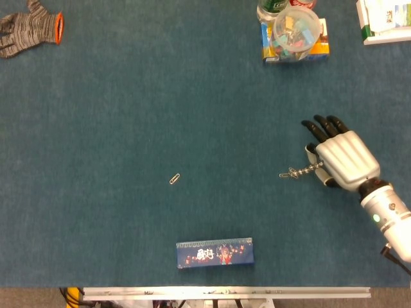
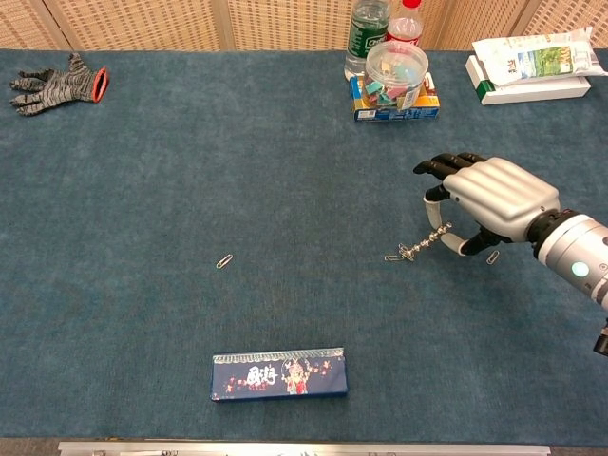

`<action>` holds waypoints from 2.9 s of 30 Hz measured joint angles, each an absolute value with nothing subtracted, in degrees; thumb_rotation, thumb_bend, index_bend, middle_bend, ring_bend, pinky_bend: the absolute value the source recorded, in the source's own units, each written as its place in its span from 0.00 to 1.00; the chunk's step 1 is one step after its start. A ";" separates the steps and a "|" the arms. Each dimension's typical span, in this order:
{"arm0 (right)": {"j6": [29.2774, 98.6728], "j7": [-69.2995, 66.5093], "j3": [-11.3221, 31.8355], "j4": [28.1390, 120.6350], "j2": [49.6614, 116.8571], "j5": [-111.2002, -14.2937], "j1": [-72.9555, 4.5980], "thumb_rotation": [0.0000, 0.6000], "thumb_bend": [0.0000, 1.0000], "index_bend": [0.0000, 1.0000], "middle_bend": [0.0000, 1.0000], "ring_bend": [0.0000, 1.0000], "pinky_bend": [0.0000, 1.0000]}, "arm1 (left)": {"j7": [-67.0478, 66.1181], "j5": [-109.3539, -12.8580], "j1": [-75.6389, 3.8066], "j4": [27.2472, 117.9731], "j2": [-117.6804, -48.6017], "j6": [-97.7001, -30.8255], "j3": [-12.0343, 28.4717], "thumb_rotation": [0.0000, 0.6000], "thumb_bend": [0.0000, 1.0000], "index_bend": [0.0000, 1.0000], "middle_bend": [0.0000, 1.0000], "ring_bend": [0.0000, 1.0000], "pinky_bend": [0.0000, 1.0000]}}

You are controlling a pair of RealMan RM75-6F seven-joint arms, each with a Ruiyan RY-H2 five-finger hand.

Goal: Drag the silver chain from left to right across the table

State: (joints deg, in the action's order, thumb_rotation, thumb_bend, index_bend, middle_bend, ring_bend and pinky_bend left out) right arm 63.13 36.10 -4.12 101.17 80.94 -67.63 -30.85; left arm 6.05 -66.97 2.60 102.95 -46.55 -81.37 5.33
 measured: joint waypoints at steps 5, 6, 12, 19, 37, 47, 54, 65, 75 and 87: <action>62.58 35.62 -3.73 100.78 81.06 -67.74 -30.72 1.00 0.40 0.59 0.11 0.00 0.10 | 6.03 -66.98 2.57 103.06 -46.50 -81.37 5.31 1.00 0.12 0.55 0.20 0.06 0.04; 62.56 35.59 -3.69 100.76 81.05 -67.83 -30.68 1.00 0.40 0.59 0.11 0.00 0.10 | 6.05 -66.94 2.56 103.04 -46.51 -81.31 5.31 1.00 0.12 0.55 0.20 0.06 0.04; 62.04 35.51 -3.43 100.68 80.99 -67.83 -30.55 1.00 0.40 0.59 0.11 0.00 0.10 | 6.33 -66.81 2.44 102.78 -46.49 -80.97 5.30 1.00 0.12 0.55 0.20 0.06 0.04; 62.28 35.58 -3.42 101.47 80.46 -68.58 -30.18 1.00 0.40 0.59 0.11 0.00 0.10 | 6.17 -67.03 2.42 102.67 -46.71 -80.94 5.13 1.00 0.12 0.55 0.20 0.06 0.04; 68.14 33.67 -5.34 106.08 73.04 -72.74 -24.96 1.00 0.40 0.59 0.11 0.00 0.10 | 2.80 -67.70 1.60 103.90 -47.38 -80.79 4.68 1.00 0.12 0.55 0.20 0.06 0.04; 69.28 29.97 -5.53 104.42 71.37 -72.59 -22.03 1.00 0.40 0.59 0.11 0.00 0.10 | 1.53 -67.46 1.10 104.15 -47.96 -80.35 4.48 1.00 0.12 0.55 0.20 0.06 0.04; 69.47 27.68 -5.09 102.99 70.87 -72.14 -20.45 1.00 0.40 0.59 0.11 0.00 0.10 | 1.31 -67.15 0.99 104.31 -47.95 -80.31 4.51 1.00 0.12 0.55 0.20 0.06 0.04; 68.74 26.06 -4.59 100.74 71.32 -71.03 -18.78 1.00 0.40 0.59 0.11 0.00 0.10 | 1.74 -67.43 0.95 104.10 -48.01 -80.21 4.35 1.00 0.12 0.55 0.20 0.06 0.04; 66.72 26.29 -4.41 98.37 73.11 -69.95 -18.26 1.00 0.40 0.59 0.11 0.00 0.10 | 1.99 -67.62 0.81 104.36 -47.84 -79.82 4.17 1.00 0.12 0.55 0.20 0.06 0.04; 65.62 26.58 -3.79 97.70 73.94 -69.96 -18.22 1.00 0.40 0.59 0.11 0.00 0.10 | 2.59 -67.75 0.85 104.27 -47.67 -79.83 4.10 1.00 0.12 0.55 0.20 0.06 0.04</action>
State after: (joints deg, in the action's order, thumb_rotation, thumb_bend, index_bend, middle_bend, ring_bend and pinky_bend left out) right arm 65.62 26.58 -3.79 97.70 73.94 -69.96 -18.22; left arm 2.59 -67.75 0.85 104.27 -47.67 -79.83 4.10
